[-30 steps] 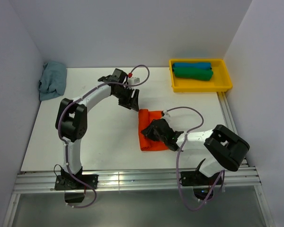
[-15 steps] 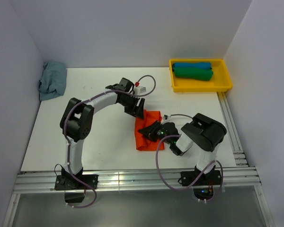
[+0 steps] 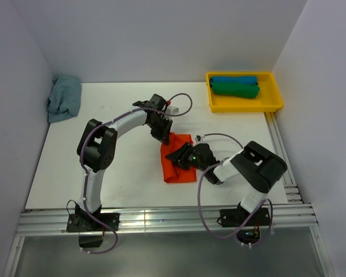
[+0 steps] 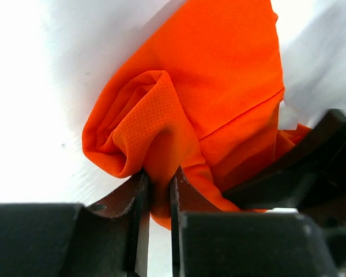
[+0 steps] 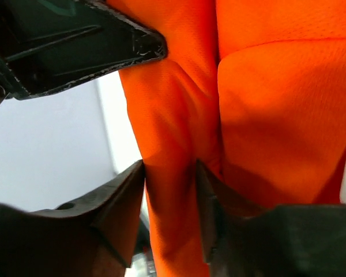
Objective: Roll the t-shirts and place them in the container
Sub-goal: Roll the tshirt
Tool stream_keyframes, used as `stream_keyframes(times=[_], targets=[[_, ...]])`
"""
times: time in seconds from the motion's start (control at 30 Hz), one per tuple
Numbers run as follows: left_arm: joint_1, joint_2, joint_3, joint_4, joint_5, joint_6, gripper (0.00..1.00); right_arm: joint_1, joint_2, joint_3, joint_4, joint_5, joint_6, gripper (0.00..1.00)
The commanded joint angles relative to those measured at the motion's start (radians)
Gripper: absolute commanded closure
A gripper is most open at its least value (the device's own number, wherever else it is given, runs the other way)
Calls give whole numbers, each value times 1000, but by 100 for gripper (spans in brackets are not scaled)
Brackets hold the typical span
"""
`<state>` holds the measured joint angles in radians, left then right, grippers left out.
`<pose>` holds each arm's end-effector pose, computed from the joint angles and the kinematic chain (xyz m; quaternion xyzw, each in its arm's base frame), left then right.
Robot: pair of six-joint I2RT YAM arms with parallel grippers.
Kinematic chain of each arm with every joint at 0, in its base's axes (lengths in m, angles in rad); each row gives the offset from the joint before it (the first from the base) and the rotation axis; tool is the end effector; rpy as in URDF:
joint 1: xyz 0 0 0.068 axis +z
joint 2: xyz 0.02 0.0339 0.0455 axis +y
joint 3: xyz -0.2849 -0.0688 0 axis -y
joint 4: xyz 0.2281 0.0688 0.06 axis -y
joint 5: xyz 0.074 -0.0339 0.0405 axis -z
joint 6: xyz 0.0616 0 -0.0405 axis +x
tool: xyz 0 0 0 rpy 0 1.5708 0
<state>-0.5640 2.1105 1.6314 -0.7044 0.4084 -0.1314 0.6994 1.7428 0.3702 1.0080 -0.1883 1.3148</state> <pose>0.3637 -0.2590 0.1851 0.2443 0.9302 -0.2513 0.1094 0.2207 0.2008 0.1344 0.1975 0.7976 0.5187 0.2363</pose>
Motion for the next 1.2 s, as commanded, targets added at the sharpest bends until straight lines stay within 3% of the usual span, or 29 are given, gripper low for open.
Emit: stream_keyframes(times=[0.0,0.27,0.63,0.83,1.17], targets=[[-7,11,61,-76,-89,39,95,26,-130,79,-397,101,-161,52],[-28,45,93,-138,-160,47,97,158,-250,393,-1075,496,-310,41],[-50,74,139,-179,-177,50,94,340,-82,714,-1325,794,-399,44],[-54,77,142,-184,-177,53,93,365,26,812,-1404,825,-407,44],[-53,77,162,-196,-168,56,82,414,106,816,-1477,829,-355,46]])
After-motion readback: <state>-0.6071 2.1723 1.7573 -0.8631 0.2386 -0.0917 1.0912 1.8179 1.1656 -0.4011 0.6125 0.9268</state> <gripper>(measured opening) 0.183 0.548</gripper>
